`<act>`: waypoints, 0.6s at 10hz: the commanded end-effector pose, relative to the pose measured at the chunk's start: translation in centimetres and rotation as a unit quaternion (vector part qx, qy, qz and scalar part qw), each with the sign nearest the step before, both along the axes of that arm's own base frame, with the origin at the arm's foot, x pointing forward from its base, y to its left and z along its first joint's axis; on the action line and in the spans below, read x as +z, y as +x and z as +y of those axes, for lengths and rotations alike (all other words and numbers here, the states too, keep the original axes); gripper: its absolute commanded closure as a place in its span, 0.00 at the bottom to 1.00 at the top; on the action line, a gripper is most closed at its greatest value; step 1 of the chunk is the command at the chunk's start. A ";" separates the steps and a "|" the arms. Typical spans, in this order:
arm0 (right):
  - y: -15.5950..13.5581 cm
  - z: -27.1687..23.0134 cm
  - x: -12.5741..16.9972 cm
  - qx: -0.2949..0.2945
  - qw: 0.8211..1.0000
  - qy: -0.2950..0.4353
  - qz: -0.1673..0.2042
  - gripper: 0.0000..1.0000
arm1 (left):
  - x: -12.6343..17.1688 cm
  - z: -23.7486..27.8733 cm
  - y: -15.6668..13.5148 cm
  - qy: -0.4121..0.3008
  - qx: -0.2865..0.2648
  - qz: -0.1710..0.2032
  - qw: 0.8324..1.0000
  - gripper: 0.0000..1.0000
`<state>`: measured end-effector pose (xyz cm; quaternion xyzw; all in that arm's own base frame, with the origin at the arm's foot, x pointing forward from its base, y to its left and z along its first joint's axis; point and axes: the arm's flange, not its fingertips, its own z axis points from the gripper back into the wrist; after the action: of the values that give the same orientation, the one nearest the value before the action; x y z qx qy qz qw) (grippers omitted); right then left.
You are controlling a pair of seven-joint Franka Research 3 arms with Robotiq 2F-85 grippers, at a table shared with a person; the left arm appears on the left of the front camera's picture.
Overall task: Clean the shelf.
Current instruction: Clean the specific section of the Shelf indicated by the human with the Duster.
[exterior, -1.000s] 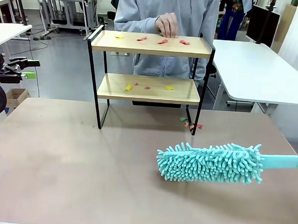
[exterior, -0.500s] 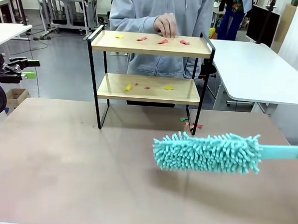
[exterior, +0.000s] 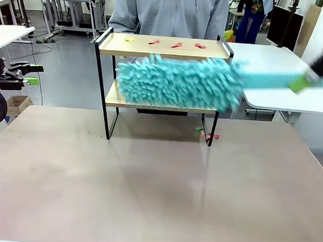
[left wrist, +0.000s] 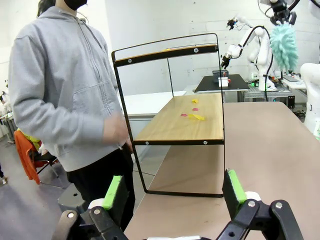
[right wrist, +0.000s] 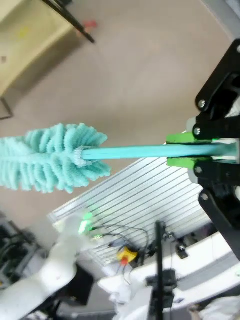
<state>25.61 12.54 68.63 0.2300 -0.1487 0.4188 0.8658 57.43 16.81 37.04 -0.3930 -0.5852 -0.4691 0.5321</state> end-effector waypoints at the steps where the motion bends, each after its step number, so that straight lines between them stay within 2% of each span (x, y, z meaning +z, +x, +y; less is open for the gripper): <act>1: 1.8 4.0 3.1 -0.064 0.998 0.027 -0.006 0.86 | 0.2 -0.1 -0.1 0.002 -0.002 -0.002 1.000 0.00; 4: 3.8 10.8 7.3 -0.155 0.986 0.060 -0.013 0.86 | 0.2 -0.1 -0.1 0.002 -0.002 -0.002 1.000 0.00; 6: 5.9 14.8 8.3 -0.236 0.971 0.048 -0.013 0.86 | 0.2 -0.1 -0.1 0.002 -0.002 -0.002 1.000 0.00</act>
<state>30.29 25.69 76.08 0.2469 -0.2209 0.2442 0.9114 57.43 16.81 37.02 -0.3931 -0.5851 -0.4689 0.5322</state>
